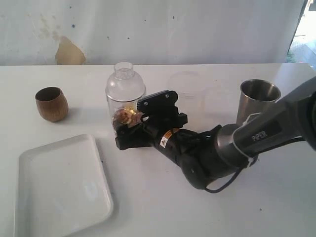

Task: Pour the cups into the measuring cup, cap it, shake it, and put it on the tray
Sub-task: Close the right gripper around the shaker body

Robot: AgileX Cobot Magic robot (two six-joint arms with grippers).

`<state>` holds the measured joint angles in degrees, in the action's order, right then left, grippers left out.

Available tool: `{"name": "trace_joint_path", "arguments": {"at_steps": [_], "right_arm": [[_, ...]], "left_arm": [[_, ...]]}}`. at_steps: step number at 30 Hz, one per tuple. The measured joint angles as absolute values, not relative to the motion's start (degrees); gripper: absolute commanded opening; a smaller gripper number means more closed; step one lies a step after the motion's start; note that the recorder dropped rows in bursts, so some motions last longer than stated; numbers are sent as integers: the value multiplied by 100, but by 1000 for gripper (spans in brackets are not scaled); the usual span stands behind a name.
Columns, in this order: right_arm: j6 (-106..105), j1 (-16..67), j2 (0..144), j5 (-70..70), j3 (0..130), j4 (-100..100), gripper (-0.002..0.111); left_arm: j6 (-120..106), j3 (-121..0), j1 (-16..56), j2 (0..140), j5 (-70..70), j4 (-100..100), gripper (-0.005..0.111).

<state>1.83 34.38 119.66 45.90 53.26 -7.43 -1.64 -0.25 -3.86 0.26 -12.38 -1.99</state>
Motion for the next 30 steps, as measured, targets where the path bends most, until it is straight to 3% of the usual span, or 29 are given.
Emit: {"name": "trace_joint_path", "arguments": {"at_steps": [30], "right_arm": [[183,3438,12630,5193,6204,-503,105]], "left_arm": [[-164,-25,-386,26,-1238,-199,1]]}}
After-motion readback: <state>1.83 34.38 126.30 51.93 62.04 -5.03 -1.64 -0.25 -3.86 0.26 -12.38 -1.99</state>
